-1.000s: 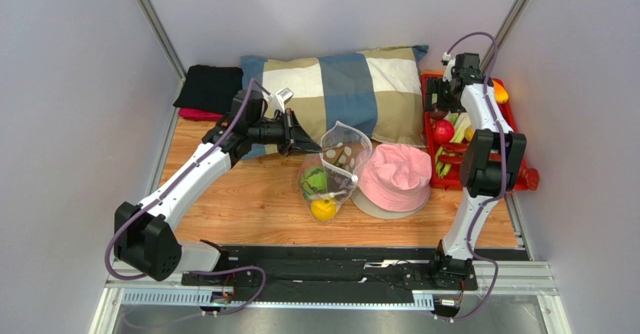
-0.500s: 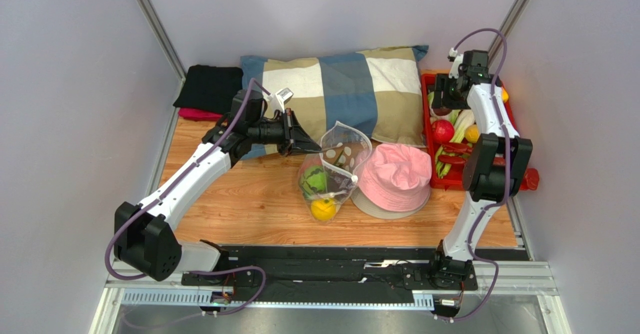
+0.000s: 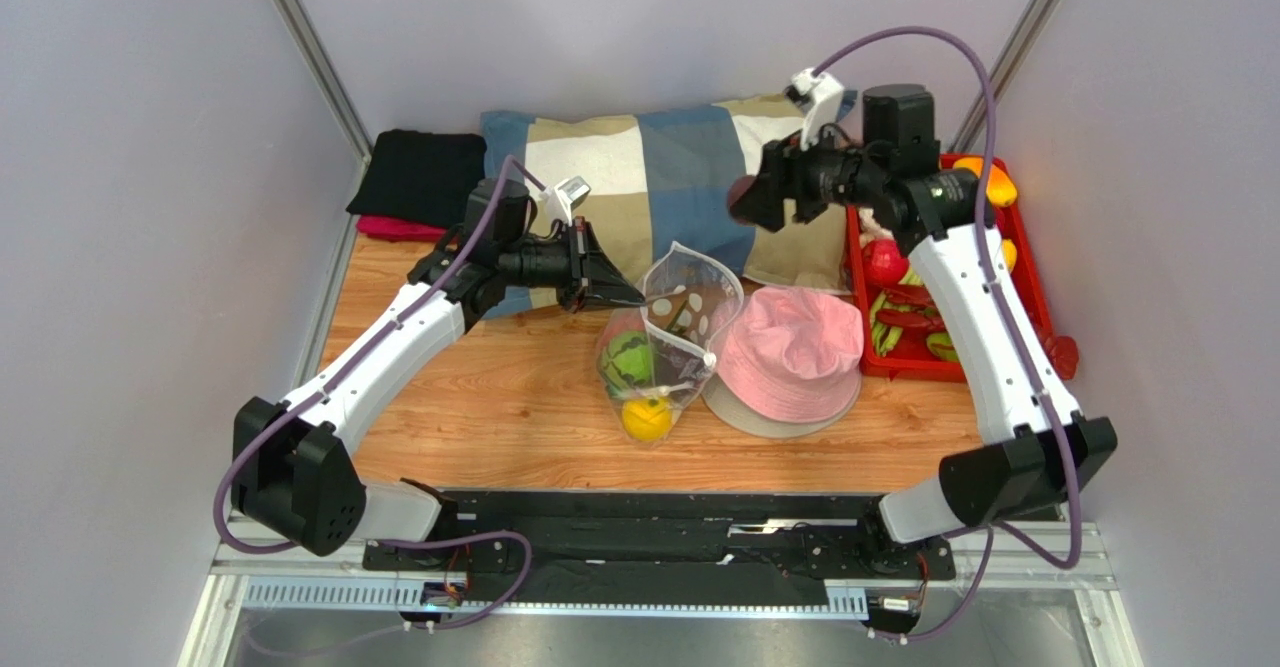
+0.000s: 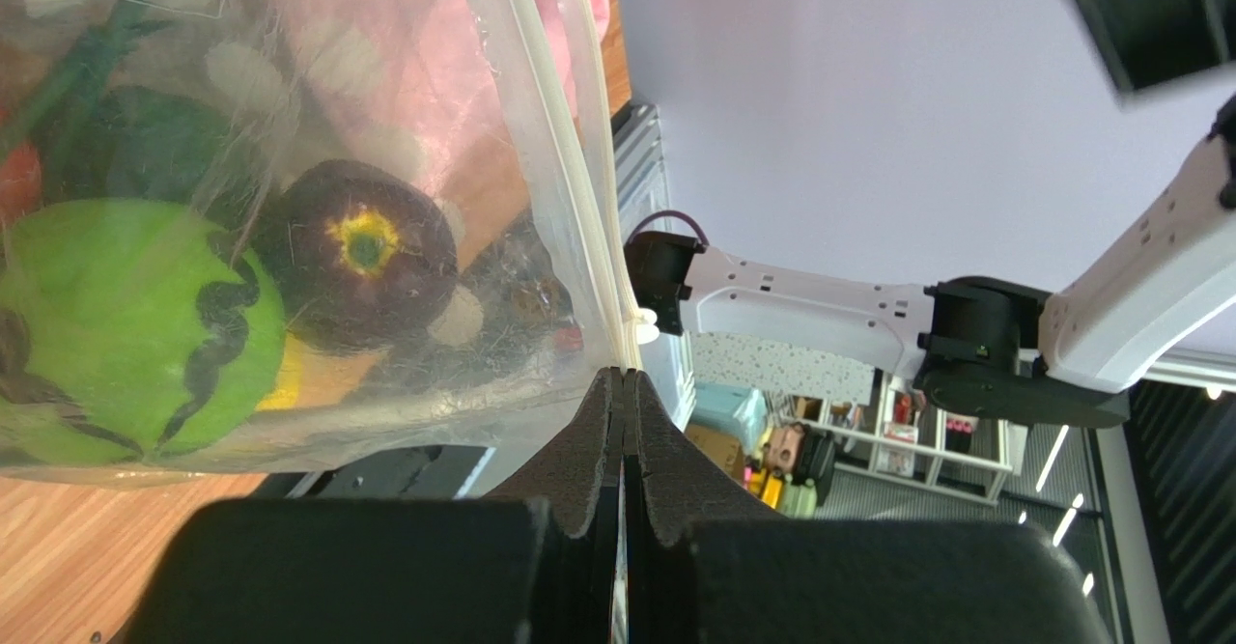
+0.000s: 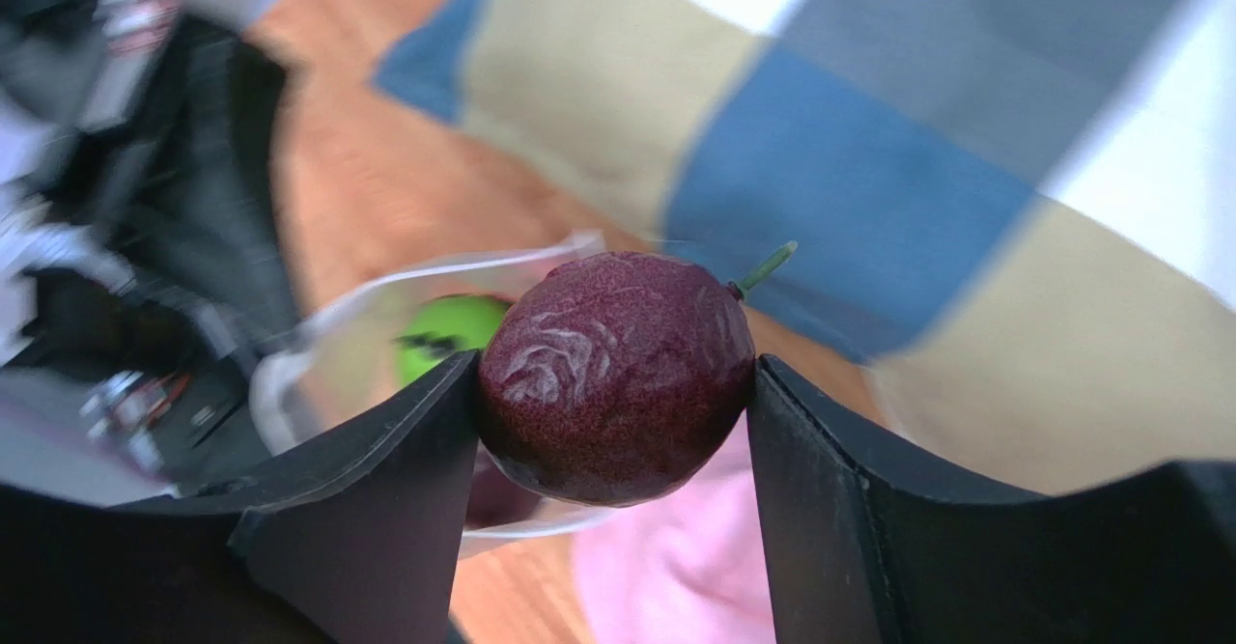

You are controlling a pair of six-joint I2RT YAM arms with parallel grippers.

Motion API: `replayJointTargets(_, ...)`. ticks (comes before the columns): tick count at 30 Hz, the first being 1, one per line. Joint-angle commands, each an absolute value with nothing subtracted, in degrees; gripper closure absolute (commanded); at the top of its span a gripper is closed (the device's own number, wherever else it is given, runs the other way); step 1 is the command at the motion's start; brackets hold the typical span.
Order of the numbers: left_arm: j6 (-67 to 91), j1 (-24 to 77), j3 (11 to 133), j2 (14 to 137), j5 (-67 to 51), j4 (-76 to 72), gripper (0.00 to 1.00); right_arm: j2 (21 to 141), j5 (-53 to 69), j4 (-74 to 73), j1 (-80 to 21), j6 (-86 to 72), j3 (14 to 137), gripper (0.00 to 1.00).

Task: Place the food in the zip-top bag and seal the zipper
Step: Pick up the fake fruit from the bin, then place the fake fruit in the zipper food storage bag.

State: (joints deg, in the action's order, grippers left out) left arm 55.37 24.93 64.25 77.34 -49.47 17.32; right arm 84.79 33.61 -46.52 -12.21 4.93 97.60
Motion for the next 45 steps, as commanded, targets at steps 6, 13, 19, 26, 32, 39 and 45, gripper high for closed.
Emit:
replayJointTargets(6, 55.02, 24.52, 65.92, 76.47, -53.17, 13.19, 1.0, 81.38, 35.07, -43.33, -27.94, 1.15, 86.41, 0.54)
replayJointTargets(13, 56.6, 24.08, 63.55, 75.94, -53.7, 9.5, 1.0, 83.23, 27.43, -40.96, -33.92, 0.97, 84.28, 0.14)
replayJointTargets(19, 61.69, 21.62, 54.87, 71.56, -52.91, 3.7, 1.0, 81.31, 25.84, -43.86, -33.58, 1.76, 89.03, 0.01)
replayJointTargets(26, 69.42, 20.65, 42.2, 64.7, -48.79, -4.3, 1.0, 67.25, 27.32, -43.77, -33.49, 0.35, 79.47, 0.01)
replayJointTargets(32, 69.35, 20.65, 37.44, 62.23, -46.76, -0.27, 1.0, 51.17, 32.94, -37.63, -34.1, 0.35, 57.78, 0.01)
replayJointTargets(39, 69.08, 20.65, 39.02, 62.93, -45.88, 1.76, 1.0, 34.71, 22.0, -16.71, -47.26, 1.48, 38.24, 0.01)
replayJointTargets(45, 69.87, 20.65, 39.9, 63.98, -45.53, 0.79, 1.0, 48.13, 9.32, -14.86, -58.71, 2.21, 42.71, 0.11)
